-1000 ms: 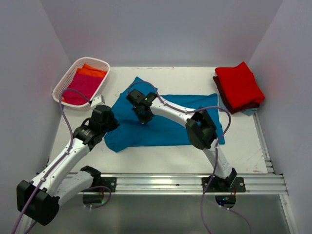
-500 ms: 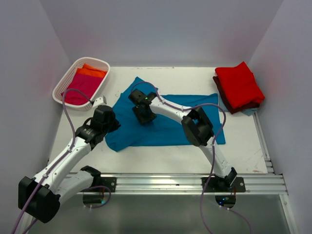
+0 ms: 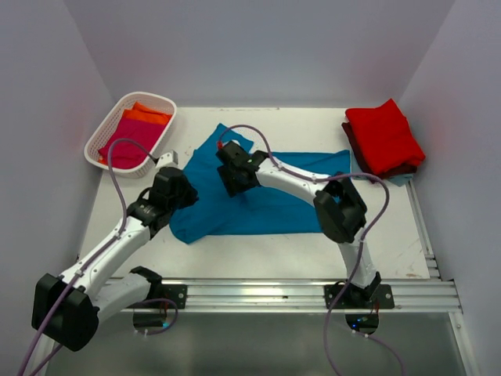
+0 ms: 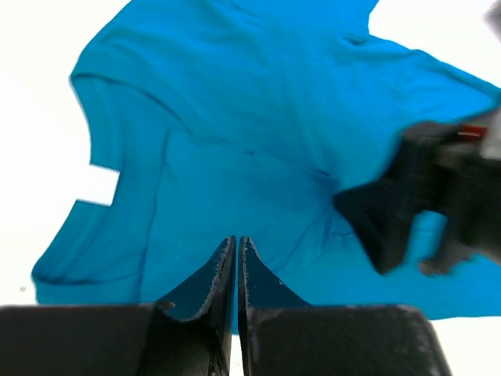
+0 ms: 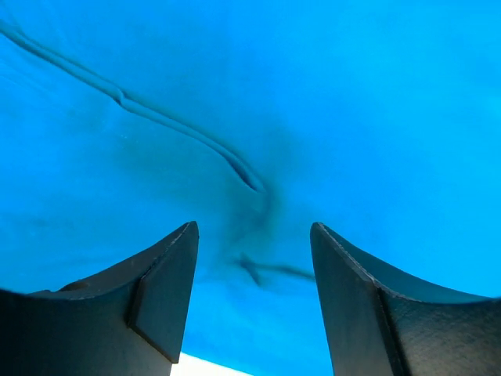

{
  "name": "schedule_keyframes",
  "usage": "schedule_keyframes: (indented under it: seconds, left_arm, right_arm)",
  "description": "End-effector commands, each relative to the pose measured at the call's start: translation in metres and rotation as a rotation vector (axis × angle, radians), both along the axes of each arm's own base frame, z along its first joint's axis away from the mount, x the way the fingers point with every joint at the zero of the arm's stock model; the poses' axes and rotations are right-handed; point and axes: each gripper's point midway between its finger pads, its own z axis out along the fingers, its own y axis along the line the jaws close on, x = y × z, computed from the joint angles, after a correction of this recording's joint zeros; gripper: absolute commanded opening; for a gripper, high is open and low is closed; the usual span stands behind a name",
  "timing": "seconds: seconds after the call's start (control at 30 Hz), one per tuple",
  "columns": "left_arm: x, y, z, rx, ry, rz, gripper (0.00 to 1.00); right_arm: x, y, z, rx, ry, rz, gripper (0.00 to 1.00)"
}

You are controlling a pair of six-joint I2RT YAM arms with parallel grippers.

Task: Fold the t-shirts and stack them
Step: Fold the flattened tshirt in 1/3 of the way

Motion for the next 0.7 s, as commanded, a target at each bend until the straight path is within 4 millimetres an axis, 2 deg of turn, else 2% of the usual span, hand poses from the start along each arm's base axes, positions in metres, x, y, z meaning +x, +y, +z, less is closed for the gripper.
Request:
schedule_keyframes:
  seconds: [0.0, 0.1, 0.13, 0.17, 0.2, 0.23, 0.27, 0.3, 0.33, 0.37, 0.4, 0.43, 0.47, 0.5, 0.53, 0.67]
  left_arm:
    - [0.026, -0.014, 0.011, -0.005, -0.091, -0.060, 0.08]
    - [0.052, -0.019, 0.011, 0.033, -0.086, -0.055, 0.08]
    - [0.060, -0.022, -0.002, 0.054, -0.049, -0.058, 0.09]
    - [0.080, -0.030, 0.017, 0.040, -0.097, -0.062, 0.09]
    - [0.091, -0.031, 0.019, 0.047, -0.098, -0.074, 0.11]
    - [0.116, -0.039, 0.021, 0.048, -0.094, -0.078, 0.11]
    - [0.131, -0.035, 0.021, 0.050, -0.080, -0.068, 0.11]
    - [0.143, -0.037, 0.018, 0.048, -0.065, -0.080, 0.11]
    - [0.171, -0.043, 0.013, 0.044, -0.046, -0.078, 0.11]
    - [0.183, -0.042, 0.007, 0.044, -0.019, -0.076, 0.11]
    - [0.198, -0.034, 0.003, 0.044, -0.008, -0.056, 0.11]
    - [0.223, -0.036, -0.006, 0.046, -0.002, -0.049, 0.10]
    - [0.234, -0.031, -0.013, 0.056, 0.017, -0.040, 0.10]
    - [0.244, -0.029, -0.020, 0.075, 0.032, -0.036, 0.10]
    - [0.267, -0.031, -0.028, 0.088, 0.035, -0.027, 0.09]
    - [0.300, -0.025, -0.054, 0.173, 0.073, -0.023, 0.12]
  right_arm:
    - [0.031, -0.010, 0.102, 0.163, -0.267, -0.113, 0.64]
    - [0.035, -0.036, 0.121, 0.168, -0.308, -0.164, 0.65]
    - [0.040, -0.047, 0.122, 0.166, -0.310, -0.189, 0.65]
    - [0.036, -0.056, 0.123, 0.168, -0.304, -0.194, 0.65]
    - [0.038, -0.065, 0.123, 0.164, -0.304, -0.211, 0.65]
    - [0.036, -0.070, 0.122, 0.161, -0.302, -0.218, 0.65]
    - [0.030, -0.077, 0.114, 0.148, -0.287, -0.223, 0.65]
    - [0.027, -0.082, 0.120, 0.158, -0.296, -0.227, 0.65]
    - [0.023, -0.085, 0.121, 0.164, -0.297, -0.225, 0.65]
    - [0.016, -0.091, 0.110, 0.147, -0.278, -0.224, 0.65]
    - [0.012, -0.094, 0.117, 0.169, -0.289, -0.224, 0.65]
    - [0.009, -0.097, 0.117, 0.173, -0.288, -0.227, 0.65]
    - [0.001, -0.103, 0.106, 0.156, -0.270, -0.226, 0.65]
    - [-0.002, -0.104, 0.106, 0.167, -0.271, -0.222, 0.65]
    - [-0.007, -0.110, 0.104, 0.165, -0.266, -0.221, 0.65]
    - [-0.018, -0.122, 0.103, 0.166, -0.267, -0.221, 0.65]
